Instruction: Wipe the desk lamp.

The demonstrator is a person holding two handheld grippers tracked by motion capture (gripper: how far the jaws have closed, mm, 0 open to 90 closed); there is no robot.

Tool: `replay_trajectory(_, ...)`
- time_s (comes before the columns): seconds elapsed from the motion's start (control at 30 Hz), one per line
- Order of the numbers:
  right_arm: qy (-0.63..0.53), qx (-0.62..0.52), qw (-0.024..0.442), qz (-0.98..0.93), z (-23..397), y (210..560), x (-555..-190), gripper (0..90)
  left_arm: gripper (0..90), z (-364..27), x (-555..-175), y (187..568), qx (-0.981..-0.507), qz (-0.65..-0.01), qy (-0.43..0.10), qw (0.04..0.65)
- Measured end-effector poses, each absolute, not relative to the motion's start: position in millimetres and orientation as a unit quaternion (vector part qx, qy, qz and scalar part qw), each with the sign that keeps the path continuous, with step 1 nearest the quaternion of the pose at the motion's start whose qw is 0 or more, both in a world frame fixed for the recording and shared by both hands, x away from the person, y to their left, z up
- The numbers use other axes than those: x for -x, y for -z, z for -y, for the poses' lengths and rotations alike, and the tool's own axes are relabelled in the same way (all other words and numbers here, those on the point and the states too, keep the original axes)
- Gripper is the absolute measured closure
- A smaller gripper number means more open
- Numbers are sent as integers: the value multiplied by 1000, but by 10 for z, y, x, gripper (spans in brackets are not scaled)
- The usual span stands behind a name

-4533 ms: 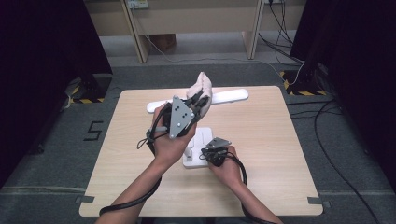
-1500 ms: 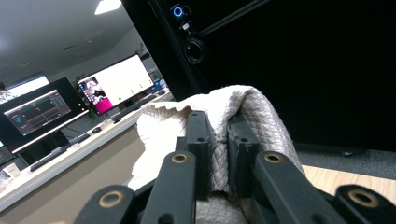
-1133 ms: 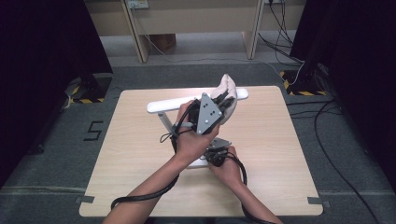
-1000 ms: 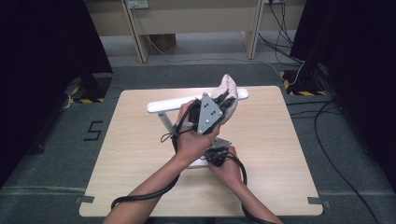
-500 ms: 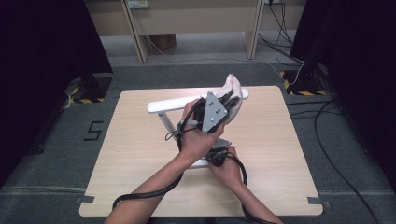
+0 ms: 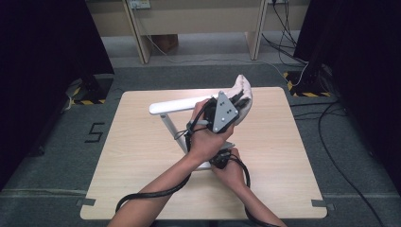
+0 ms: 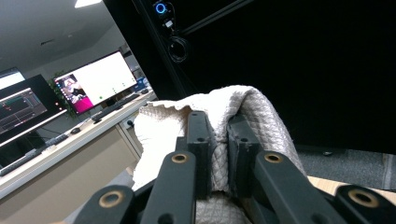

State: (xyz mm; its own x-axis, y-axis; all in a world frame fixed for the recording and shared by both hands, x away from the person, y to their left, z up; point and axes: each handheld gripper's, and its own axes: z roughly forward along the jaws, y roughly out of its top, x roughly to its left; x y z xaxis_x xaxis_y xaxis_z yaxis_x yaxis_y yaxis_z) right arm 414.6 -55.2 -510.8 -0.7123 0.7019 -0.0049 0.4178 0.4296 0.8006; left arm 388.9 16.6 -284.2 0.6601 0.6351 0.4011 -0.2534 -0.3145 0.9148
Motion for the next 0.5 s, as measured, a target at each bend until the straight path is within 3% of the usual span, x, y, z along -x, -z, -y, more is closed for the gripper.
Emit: replay_trajectory(0.5, -414, -338, 172, -828, 553, 5109, -4146, 900, 819, -71, -3910, 2824, -717, -130, -381, 570)
